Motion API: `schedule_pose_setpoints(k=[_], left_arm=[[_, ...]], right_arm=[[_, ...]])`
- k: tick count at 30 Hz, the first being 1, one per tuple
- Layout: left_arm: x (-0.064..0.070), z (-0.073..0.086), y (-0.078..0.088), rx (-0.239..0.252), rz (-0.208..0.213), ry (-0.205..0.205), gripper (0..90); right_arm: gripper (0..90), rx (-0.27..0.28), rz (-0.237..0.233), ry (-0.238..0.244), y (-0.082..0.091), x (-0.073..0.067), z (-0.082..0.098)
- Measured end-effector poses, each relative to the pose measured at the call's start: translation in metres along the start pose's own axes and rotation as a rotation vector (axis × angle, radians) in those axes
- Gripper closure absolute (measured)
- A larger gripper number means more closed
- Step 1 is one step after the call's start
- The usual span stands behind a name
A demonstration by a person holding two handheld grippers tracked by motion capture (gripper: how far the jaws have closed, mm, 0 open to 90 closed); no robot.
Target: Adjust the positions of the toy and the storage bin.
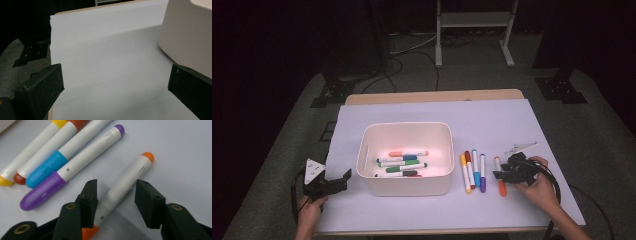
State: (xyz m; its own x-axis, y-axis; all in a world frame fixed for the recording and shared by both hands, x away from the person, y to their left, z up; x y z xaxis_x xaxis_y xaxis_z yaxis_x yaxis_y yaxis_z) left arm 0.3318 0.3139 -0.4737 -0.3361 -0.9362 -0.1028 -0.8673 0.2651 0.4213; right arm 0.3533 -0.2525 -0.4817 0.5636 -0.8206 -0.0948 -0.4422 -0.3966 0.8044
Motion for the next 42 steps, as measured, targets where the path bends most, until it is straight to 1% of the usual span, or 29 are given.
schedule_pose_setpoints(k=[1, 3, 8, 12, 17, 23, 26, 35, 38, 42], left_arm=[[0.0, 0.0, 0.0, -0.001, -0.001, 0.0, 0.0], [0.0, 0.0, 0.0, 0.0, -0.002, -0.002, 0.0], [0.0, 0.0, 0.0, -0.003, -0.002, 0.0, 0.0], [0.0, 0.0, 0.0, -0.001, -0.003, -0.001, 0.0], [0.0, 0.0, 0.0, -0.001, -0.002, 0.0, 0.0], [0.0, 0.0, 0.0, -0.002, -0.003, 0.0, 0.0], [0.0, 0.0, 0.0, -0.002, -0.002, 0.0, 0.0], [0.0, 0.0, 0.0, -0.001, -0.003, -0.004, 0.0], [0.0, 0.0, 0.0, -0.001, -0.003, -0.003, 0.0], [0.0, 0.0, 0.0, -0.001, -0.001, -0.003, 0.0]], right_arm=[[55.0, -0.002, 0.005, -0.015, 0.002, 0.001, 0.002], [58.0, 0.003, 0.021, -0.023, 0.004, 0.005, 0.005], [65.4, 0.009, 0.055, -0.02, 0.008, 0.01, 0.01], [70.6, 0.01, 0.081, -0.025, 0.009, 0.011, 0.011], [75.1, 0.009, 0.083, -0.034, 0.01, 0.012, 0.012], [75.4, 0.005, 0.043, -0.085, 0.012, 0.016, 0.012], [75.5, 0.006, 0.025, -0.099, 0.013, 0.016, 0.012], [75.7, 0.041, -0.014, -0.102, 0.024, 0.01, 0.003], [75.7, 0.052, -0.044, -0.11, 0.029, 0.006, -0.001], [75.7, 0.059, -0.062, -0.097, 0.036, 0.0, -0.007]])
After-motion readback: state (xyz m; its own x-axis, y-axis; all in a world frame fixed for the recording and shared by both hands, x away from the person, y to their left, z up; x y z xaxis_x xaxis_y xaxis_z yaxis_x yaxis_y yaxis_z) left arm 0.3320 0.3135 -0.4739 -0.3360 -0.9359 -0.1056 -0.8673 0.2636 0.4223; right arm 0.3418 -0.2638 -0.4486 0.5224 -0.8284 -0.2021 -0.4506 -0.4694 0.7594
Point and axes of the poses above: each handheld gripper's, and its own axes: y roughly backward along the jaws, z roughly out of its underside, x roughly to its right, the point moved 5 cm from there along -y, roughly forward along the jaws, and after that the axes turned 2 degrees about -y, right-handed, at the moved point
